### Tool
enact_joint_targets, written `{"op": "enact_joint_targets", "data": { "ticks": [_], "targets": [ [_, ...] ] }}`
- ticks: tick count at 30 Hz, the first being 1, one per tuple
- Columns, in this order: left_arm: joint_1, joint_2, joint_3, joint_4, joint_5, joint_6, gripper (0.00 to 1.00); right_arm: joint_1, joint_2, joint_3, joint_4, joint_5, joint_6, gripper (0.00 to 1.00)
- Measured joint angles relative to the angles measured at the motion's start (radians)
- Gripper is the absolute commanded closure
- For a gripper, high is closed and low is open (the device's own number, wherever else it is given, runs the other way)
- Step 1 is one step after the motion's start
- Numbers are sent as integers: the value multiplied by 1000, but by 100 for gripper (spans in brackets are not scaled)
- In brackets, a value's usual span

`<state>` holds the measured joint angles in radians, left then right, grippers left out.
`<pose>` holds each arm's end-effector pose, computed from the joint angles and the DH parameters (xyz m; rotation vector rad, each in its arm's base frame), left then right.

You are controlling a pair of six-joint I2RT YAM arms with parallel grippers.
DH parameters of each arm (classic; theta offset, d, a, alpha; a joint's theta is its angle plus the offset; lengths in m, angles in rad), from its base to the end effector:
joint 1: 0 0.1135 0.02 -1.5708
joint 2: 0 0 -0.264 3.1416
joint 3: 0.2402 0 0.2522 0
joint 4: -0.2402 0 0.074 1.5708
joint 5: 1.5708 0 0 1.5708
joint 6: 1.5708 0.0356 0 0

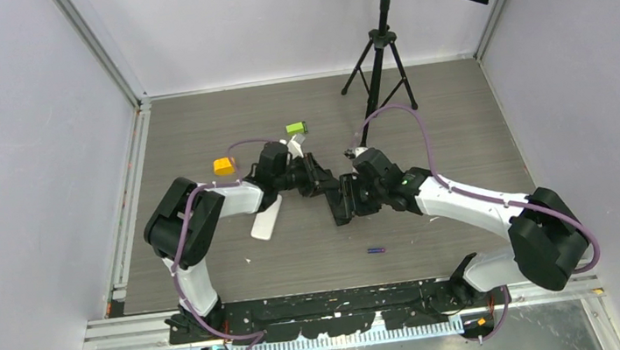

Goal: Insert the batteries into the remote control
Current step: Load the battery cover into the remote control.

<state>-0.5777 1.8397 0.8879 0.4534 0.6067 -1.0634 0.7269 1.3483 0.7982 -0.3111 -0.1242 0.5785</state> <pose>0.3004 -0.2201 0.1540 -0.1416 2.4006 -1.5323 0.2012 0.1848 0.2111 -0.2487 2.5499 0.7028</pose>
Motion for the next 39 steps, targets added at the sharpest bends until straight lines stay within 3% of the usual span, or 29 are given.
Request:
{"op": "enact_joint_targets", "data": {
  "ticks": [25,39],
  "targets": [
    [2,0,2,-24,7,5,100,14,30,0,26,-32,-41,53],
    [2,1,2,-55,-2,29,100,31,110,80,-64,-31,-55,52]
  ]
}}
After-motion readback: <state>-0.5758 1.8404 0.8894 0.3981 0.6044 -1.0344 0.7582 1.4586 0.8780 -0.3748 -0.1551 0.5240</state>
